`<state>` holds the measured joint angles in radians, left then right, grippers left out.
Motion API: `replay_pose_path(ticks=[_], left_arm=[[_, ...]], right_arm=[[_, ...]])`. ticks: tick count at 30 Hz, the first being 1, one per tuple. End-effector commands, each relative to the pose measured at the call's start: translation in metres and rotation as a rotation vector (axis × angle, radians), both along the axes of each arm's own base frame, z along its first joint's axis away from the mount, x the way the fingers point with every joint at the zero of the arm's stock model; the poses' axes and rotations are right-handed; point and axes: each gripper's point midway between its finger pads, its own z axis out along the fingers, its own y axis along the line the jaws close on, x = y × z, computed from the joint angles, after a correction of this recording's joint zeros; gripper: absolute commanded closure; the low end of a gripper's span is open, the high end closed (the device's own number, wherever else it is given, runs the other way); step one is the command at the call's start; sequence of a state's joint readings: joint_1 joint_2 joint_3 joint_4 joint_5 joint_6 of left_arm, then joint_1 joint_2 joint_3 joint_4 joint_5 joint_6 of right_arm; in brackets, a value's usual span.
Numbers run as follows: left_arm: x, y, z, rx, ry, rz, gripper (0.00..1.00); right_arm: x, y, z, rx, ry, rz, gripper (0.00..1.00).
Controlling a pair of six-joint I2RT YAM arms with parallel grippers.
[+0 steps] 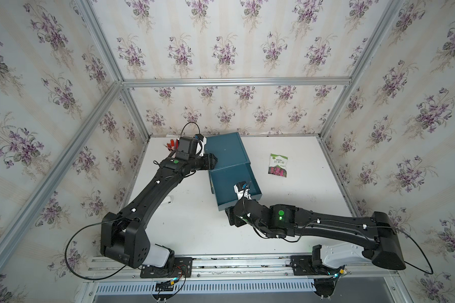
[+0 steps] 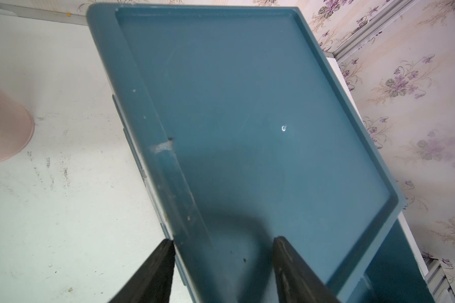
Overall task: Take the seed bags out of the drawer
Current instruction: Close the drawer in the storage box.
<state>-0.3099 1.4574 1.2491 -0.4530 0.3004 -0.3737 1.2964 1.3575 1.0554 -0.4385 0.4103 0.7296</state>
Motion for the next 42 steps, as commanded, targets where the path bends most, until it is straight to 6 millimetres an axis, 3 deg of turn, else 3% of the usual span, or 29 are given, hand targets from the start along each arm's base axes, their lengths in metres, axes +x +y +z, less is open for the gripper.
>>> replay_pose_path(ticks=[1,19,42], left_arm=[[-0.027,0.013,-0.034,0.092,0.156,-0.011,0.38],[-0.029,0.013,-0.035,0.085,0.163,-0.007,0.38],[-0.031,0.015,-0.038,0.082,0.182,0.013,0.38]], right_arm=[[0.012,0.009,0.017,0.041,-0.08,-0.013,0.21],[0.051,0.015,0.025,0.046,-0.167,-0.028,0.23],[0.137,0.019,0.03,0.117,-0.274,-0.095,0.24]])
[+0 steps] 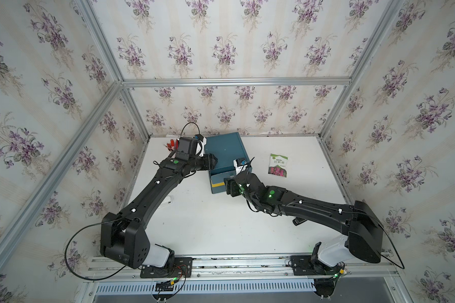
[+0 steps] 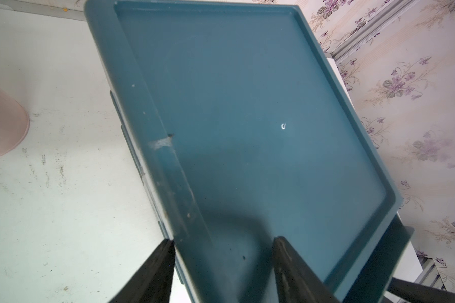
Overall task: Take the seed bags out of the drawer
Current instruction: Close the drawer in the storage box.
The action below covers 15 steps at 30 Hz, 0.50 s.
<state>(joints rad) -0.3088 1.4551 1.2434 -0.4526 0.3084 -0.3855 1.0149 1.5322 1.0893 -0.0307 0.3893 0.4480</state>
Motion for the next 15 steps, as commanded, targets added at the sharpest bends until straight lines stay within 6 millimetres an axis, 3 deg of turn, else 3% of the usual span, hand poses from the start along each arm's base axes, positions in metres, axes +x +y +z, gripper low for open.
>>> replay_pose_path(ticks=[1,10,15], left_arm=[[-0.029,0.015,-0.038,0.094,0.175,0.009,0.38],[-0.029,0.015,-0.036,0.095,0.174,0.009,0.38],[-0.029,0.015,-0.037,0.096,0.176,0.007,0.38]], right_arm=[[0.012,0.009,0.013,0.047,-0.047,0.005,0.24],[0.031,0.011,0.013,0.073,-0.064,-0.011,0.25],[0.031,0.007,0.01,0.076,-0.054,-0.018,0.23]])
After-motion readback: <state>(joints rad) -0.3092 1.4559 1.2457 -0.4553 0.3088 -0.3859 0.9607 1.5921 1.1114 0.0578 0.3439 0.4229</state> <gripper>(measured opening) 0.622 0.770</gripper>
